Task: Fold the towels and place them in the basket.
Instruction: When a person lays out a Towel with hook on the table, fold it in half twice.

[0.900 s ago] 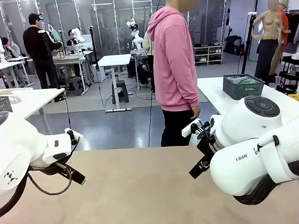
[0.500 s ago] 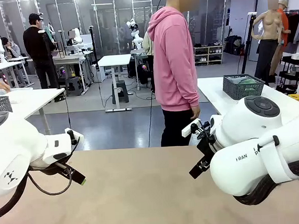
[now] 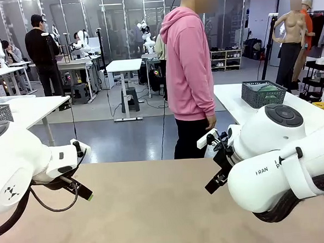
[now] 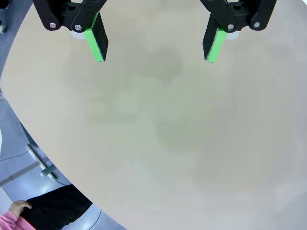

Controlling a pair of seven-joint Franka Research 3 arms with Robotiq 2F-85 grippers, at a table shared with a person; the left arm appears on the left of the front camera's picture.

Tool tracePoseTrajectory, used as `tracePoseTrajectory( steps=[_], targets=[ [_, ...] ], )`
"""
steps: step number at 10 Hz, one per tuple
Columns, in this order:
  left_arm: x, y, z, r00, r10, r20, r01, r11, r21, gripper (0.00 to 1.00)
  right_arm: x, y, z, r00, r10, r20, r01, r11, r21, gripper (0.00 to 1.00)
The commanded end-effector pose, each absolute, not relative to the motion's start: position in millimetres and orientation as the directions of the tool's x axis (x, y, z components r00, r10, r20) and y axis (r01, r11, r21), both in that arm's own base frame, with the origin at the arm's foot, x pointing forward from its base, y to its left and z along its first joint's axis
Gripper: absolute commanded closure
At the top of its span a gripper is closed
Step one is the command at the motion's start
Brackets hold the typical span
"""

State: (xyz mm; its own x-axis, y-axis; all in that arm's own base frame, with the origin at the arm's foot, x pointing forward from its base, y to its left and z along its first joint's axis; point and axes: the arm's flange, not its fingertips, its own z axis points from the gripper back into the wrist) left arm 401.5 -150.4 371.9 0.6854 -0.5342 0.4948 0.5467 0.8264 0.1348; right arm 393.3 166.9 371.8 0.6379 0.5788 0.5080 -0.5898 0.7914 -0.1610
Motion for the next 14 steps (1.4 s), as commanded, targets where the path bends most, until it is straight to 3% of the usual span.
tracePoseTrajectory(
  steps=[1, 2, 6, 10, 14],
  targets=[
    [402, -150, 372, 0.686, -0.533, 0.495, 0.546, 0.827, 0.134, 0.0, 393, 167, 372, 0.638, 0.579, 0.508, -0.59, 0.791, -0.161, 0.0],
    [401, -150, 372, 0.685, -0.534, 0.495, 0.547, 0.826, 0.135, 0.0, 399, 162, 398, 0.623, 0.576, 0.53, -0.594, 0.789, -0.16, 0.0],
    [381, -108, 517, 0.74, -0.448, 0.502, 0.535, 0.844, -0.035, 0.0, 392, 110, 552, 0.603, 0.564, 0.564, -0.568, 0.8, -0.193, 0.0],
    [278, -45, 667, 0.73, -0.394, 0.559, 0.46, 0.887, 0.024, 0.0, 300, 24, 668, 0.619, 0.548, 0.562, -0.507, 0.826, -0.246, 0.0],
    [191, 1, 730, 0.654, -0.304, 0.693, 0.379, 0.924, 0.047, 0.0, 226, -44, 711, 0.568, 0.462, 0.681, -0.43, 0.872, -0.233, 0.0]
  ],
)
